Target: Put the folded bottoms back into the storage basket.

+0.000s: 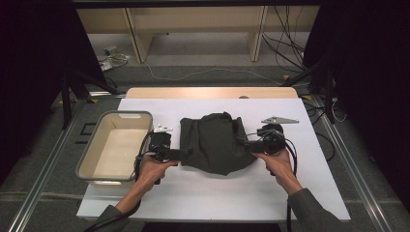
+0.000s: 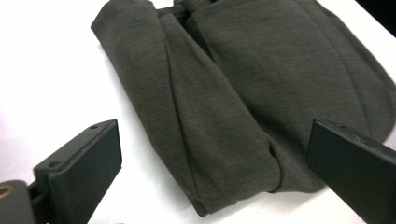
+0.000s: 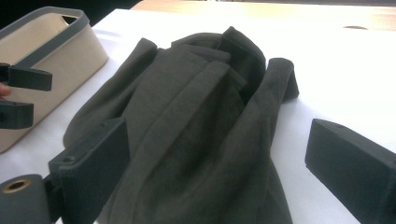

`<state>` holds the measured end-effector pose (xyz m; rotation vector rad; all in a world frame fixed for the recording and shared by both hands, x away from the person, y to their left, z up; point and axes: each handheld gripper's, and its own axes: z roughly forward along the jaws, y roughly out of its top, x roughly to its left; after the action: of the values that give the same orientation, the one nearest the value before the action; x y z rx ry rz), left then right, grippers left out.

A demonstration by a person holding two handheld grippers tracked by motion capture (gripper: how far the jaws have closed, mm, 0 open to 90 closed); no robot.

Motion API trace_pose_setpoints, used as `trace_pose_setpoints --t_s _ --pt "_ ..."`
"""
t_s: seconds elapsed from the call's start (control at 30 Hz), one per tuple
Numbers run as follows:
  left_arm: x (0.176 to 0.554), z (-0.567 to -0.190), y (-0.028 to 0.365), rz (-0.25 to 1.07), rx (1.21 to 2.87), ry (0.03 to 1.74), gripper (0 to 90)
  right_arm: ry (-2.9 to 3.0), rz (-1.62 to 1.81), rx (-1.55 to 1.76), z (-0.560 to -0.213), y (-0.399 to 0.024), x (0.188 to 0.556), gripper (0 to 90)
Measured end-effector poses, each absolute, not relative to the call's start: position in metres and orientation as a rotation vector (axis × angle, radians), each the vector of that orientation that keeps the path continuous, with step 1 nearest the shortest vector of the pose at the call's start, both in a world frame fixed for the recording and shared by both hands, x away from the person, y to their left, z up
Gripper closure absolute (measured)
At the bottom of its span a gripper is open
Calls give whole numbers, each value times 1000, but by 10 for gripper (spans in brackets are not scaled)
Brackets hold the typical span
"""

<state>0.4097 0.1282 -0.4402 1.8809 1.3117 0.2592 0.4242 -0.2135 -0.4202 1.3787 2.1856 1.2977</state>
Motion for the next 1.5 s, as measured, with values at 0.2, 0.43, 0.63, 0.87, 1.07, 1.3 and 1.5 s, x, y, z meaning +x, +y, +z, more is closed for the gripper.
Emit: trace_pose_setpoints --t_s 0.2,0.43,0.63,0.87,1.07,1.3,1.5 --pt "422 -445 128 236 1893 1352 29 2211 1279 1400 -426 -207 441 63" --pt "434 -451 125 206 1887 1394 30 2233 1241 1423 -432 -196 458 64" --pt "442 -454 122 189 1900 1414 30 2237 1210 1452 -439 -195 467 65" --pt "452 -461 118 179 1916 1434 31 2268 1176 1464 -447 -192 478 66" --pt "462 -469 113 170 1921 1476 31 2278 1128 1498 -457 -188 487 68" --pt "469 -476 110 158 1940 1504 30 2281 1066 1577 -466 -189 492 63" --pt "473 -481 107 136 1967 1513 25 2306 1032 1653 -475 -188 497 58"
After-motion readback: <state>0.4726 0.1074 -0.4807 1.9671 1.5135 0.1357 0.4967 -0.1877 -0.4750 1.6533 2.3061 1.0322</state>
